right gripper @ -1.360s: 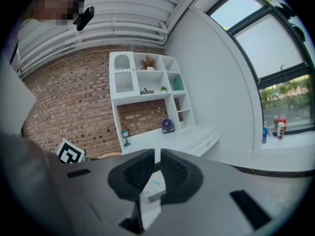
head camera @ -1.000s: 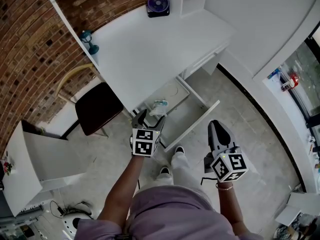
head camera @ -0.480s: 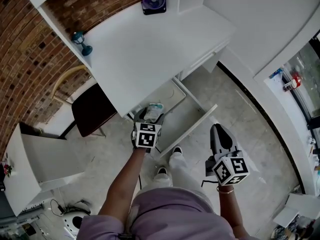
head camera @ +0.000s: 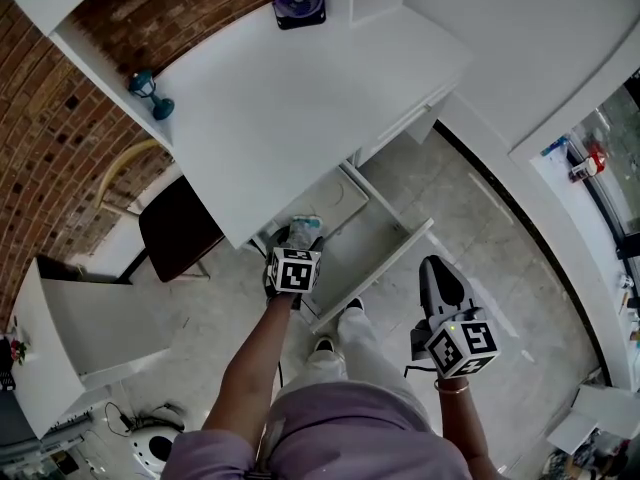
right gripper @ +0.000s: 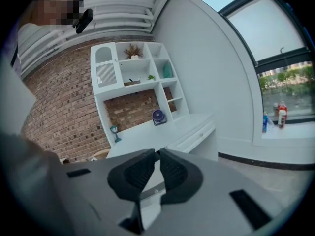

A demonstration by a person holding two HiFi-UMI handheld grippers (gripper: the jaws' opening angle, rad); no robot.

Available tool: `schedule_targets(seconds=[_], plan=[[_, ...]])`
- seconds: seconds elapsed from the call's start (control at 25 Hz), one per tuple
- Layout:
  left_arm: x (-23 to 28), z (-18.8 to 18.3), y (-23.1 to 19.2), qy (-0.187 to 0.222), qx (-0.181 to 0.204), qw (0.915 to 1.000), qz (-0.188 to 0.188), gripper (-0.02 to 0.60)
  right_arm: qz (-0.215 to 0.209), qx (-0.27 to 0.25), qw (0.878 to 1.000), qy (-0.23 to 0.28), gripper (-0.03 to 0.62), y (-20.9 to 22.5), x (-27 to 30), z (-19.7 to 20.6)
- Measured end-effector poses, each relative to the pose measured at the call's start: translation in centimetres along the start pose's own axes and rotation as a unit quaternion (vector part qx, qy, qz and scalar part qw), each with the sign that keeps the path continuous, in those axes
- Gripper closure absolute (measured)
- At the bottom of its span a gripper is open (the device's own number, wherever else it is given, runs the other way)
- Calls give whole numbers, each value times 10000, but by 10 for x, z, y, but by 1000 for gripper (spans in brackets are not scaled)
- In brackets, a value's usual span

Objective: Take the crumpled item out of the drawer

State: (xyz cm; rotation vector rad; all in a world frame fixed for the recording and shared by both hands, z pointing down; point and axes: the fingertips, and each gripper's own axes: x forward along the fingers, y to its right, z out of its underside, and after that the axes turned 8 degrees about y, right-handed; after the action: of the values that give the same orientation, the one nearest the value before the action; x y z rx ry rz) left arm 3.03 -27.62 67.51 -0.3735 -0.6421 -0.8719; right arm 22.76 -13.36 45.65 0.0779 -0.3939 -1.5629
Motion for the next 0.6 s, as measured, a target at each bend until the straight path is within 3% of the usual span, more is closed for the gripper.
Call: schedule_targets(seconds=[0.6], plan=[[35,29,-8,-609,-174,9977,-224,256,71,53,9998,-188,559,21,17,3]])
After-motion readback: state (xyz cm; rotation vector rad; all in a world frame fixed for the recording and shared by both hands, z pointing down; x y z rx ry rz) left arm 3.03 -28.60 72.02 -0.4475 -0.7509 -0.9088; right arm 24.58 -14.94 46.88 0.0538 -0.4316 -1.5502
